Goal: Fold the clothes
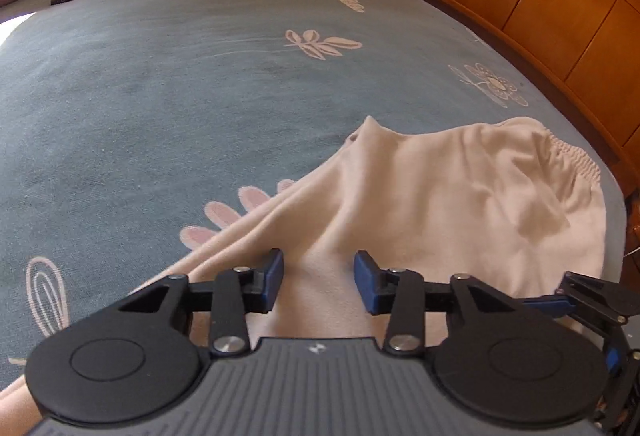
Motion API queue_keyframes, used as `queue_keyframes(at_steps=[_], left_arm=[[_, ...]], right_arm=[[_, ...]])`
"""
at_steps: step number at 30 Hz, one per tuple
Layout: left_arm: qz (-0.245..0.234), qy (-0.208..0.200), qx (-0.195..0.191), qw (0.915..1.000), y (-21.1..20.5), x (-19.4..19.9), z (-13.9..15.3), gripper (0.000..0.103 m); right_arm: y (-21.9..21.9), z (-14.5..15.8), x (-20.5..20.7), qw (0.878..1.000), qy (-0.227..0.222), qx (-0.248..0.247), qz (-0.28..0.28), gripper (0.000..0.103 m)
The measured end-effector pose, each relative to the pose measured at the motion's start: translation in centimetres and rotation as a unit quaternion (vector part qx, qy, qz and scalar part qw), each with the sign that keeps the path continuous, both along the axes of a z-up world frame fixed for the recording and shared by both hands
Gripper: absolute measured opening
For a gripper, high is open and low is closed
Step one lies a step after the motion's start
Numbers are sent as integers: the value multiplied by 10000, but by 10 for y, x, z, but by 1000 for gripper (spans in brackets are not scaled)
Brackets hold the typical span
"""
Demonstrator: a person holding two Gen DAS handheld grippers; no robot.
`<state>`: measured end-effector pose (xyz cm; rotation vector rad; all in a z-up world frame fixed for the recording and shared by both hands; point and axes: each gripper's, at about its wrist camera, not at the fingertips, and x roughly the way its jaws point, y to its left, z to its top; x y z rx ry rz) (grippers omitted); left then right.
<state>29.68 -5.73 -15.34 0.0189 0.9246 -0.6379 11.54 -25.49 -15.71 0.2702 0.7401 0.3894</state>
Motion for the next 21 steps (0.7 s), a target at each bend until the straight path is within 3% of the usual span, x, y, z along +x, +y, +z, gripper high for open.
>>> queue_keyframes(at_steps=[2,6,9,12,14,15,17,18,21], left_arm=[[253,-77,163,9995,-5,12,2,23],[543,-111,232,9982,-5,17,9,33],[546,-165,-165,9982,9,-2,26,36],[318,-25,-665,9973,18,-25,33,62],[104,155,-867,9961,18,-32,27,71],[6,224,-885,9958,15,-34,22,73],[192,92,-334,9992,10,-29,7,73],[335,-38,-248,9991,12,-26,6,63],[793,-385,-75,9961,17,-18,10,67]], right_arm=[[-1,-1,-1,10000,-11,20,-5,103],[0,0,-2,10000,-22,-14,-21,103],[-1,5,-7,9999,-93,-53,-57,103],[-10,15,-7,9994,-295,-59,-149,103],[-18,24,-4,9986,-458,-27,-254,101],[-23,29,-1,9982,-524,6,-295,97],[-32,38,9,9981,-518,46,-345,75],[-34,42,15,9979,-500,-39,-412,64],[-38,52,35,9968,-464,-330,-564,51]])
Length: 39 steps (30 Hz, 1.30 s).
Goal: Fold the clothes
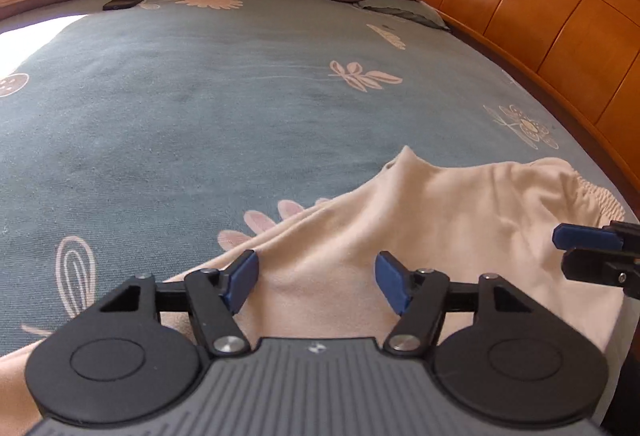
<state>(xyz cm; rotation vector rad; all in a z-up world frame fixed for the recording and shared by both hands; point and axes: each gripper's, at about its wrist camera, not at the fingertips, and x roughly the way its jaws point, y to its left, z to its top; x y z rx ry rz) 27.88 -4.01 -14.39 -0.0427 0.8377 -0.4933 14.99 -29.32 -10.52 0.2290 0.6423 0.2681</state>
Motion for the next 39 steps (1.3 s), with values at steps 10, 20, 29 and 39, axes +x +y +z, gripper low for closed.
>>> queue_keyframes(at_steps=[10,20,29,39], left_arm=[[-359,33,-508,9981,19,-4,8,73],[-415,146,-873,9952,32,5,-8,80],[-1379,-480,41,9893,-20,66,28,79],[-3235,-94,979,9411,-115,116,-8,78]], right_arm=[[49,-20,108,9934,403,-939,515,22],[41,-42,109,9869,981,-1168,525,23],[28,-46,90,9903,897,-928,523,25],[7,-52,85,9959,774,-195,432,24]])
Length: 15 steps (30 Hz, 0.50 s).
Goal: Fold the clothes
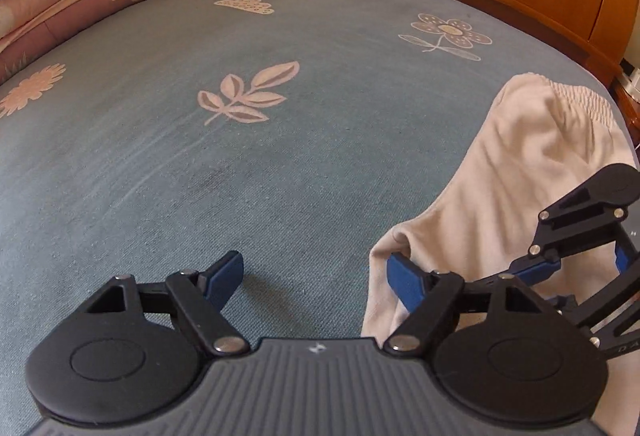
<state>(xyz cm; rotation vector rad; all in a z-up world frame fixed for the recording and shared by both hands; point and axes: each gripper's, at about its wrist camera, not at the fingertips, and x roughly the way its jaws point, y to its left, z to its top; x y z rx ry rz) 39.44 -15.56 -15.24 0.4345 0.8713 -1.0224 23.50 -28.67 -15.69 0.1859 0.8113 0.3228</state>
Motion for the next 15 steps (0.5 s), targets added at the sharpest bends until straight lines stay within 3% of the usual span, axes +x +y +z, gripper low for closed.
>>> queue_keyframes(at_steps=[3,6,10,12,13,15], left_arm=[[-80,53,114,9999,-11,2,-7,78],[144,-99,98,9998,-15,3,-8,82],[419,-134,-8,9990,-5,8,-8,82],[1032,-180,37,9945,11,23,-4,66],[1349,-207,64,9906,19,31,-2,65],[1536,-47,-271,9877,39,34,10,66]], right_arm=[[-6,-1,0,9997,7,244,-19,26],[-11,-2,0,9991,-20,423,-88,26],[-14,6,-8,9991,-214,281,-254,33],[-17,14,-11,9985,-408,152,-321,33],[-18,17,-10,9985,-442,91,-311,32],[-16,23,-1,9987,-465,-65,-219,14]])
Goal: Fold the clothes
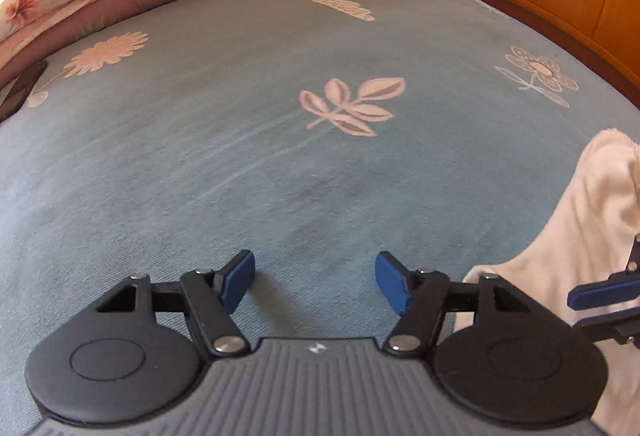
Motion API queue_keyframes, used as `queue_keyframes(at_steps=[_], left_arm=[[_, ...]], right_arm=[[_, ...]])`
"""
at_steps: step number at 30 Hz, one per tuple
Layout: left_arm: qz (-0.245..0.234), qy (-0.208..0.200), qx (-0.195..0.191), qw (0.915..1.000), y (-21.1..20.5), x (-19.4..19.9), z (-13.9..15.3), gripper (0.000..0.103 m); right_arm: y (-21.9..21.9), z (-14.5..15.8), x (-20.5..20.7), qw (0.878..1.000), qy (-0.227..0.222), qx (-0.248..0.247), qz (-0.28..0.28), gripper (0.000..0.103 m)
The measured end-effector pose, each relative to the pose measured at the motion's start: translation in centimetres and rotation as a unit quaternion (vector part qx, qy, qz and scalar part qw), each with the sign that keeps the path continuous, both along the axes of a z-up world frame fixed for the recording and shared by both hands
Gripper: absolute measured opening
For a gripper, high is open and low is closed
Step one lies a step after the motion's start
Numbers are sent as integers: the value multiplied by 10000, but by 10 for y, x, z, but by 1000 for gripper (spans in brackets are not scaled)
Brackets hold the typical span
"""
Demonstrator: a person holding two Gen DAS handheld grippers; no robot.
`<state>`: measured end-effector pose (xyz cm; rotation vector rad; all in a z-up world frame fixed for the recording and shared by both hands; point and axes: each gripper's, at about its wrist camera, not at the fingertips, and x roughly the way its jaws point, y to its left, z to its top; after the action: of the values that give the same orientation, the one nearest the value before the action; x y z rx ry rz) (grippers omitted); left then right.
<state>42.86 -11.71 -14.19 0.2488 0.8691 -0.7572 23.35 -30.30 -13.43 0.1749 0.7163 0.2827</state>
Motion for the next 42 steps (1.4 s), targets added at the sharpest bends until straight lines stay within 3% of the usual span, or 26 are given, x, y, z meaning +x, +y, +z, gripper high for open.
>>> queue_keyframes(at_steps=[2,6,9,12,17,20,22,23,25,28,32,37,42], left_arm=[[77,9,-288,9996,16,-4,14,68],[-143,-156,-445,9988,30,-40,35,71],[-356,-82,-502,9981,33,-70,39,73],[-557,141,-586,9966,35,-90,32,73],[-808,537,-719,9927,39,-116,14,74],[-534,777,-656,9934,45,-109,-5,72],[-116,132,-36,9998,45,-105,-10,68],[47,4,132,9999,47,-102,-11,69],[162,296,-178,9993,59,-95,-5,67],[225,-119,-297,9992,76,-108,17,65],[523,-197,-334,9979,100,-116,32,68],[1227,-25,-397,9916,137,-126,37,70],[1668,53,-385,9852,171,-146,41,72]], right_arm=[[7,1,11,9997,34,-215,142,14],[30,-7,39,9973,128,-581,434,13],[37,-20,58,9971,193,-656,338,10],[37,-20,68,9976,288,-596,196,10],[30,2,42,9984,37,-506,255,16],[27,4,30,9979,81,-582,287,18],[26,0,25,9974,179,-633,284,20],[25,-2,24,9972,231,-646,281,20],[23,-4,20,9975,256,-617,239,20],[26,3,14,9974,205,-581,361,21],[43,14,8,9954,42,-608,745,26],[92,24,2,9828,65,-425,1794,26],[145,2,6,9615,352,-1220,2436,26]])
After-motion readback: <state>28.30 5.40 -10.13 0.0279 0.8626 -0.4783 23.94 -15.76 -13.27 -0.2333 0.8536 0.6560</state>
